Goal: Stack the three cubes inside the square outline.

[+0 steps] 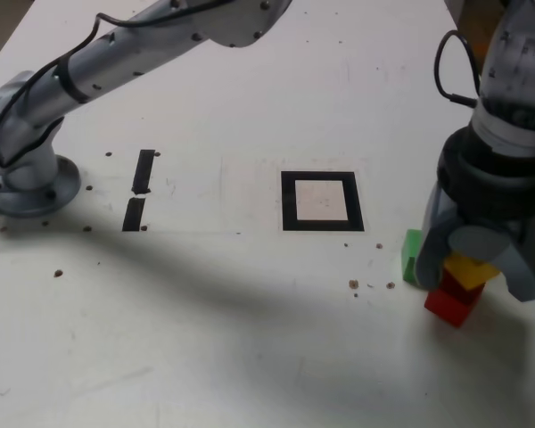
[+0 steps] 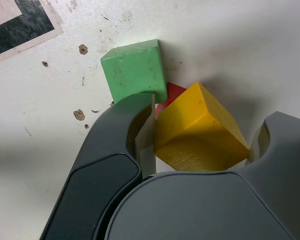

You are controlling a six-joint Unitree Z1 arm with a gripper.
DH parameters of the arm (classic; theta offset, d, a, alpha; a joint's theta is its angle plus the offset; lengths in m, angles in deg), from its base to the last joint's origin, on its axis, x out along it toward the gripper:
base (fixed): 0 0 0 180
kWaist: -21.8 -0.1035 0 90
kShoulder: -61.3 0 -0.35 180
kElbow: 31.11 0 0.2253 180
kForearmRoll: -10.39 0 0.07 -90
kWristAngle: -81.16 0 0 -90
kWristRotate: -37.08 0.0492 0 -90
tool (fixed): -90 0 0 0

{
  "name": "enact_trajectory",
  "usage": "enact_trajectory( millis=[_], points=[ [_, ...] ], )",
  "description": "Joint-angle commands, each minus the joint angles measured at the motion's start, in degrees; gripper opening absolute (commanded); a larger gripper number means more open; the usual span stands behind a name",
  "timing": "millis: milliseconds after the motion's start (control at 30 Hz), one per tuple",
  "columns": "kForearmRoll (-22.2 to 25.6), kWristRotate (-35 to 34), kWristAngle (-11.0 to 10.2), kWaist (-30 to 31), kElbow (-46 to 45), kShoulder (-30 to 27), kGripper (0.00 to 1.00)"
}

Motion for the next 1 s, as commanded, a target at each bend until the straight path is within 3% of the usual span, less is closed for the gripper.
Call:
enact_trajectory(
  millis=[0, 133, 533, 633, 800, 967],
  points=[
    [0.79, 0.03, 0.07, 0.02, -0.57, -0.87, 0.22],
    [0.84, 0.03, 0.06, 0.02, -4.79, -4.62, 0.21],
    [-1.12, -5.41, 0.73, 1.24, -35.20, -23.36, 0.22],
    [-5.47, -7.33, 1.27, 2.13, -42.58, -25.18, 0.23],
    [-17.38, -9.64, 2.13, 2.46, -56.70, -29.61, 0.23],
    [-20.96, -12.05, 1.57, 2.24, -64.70, -33.60, 0.23]
  ],
)
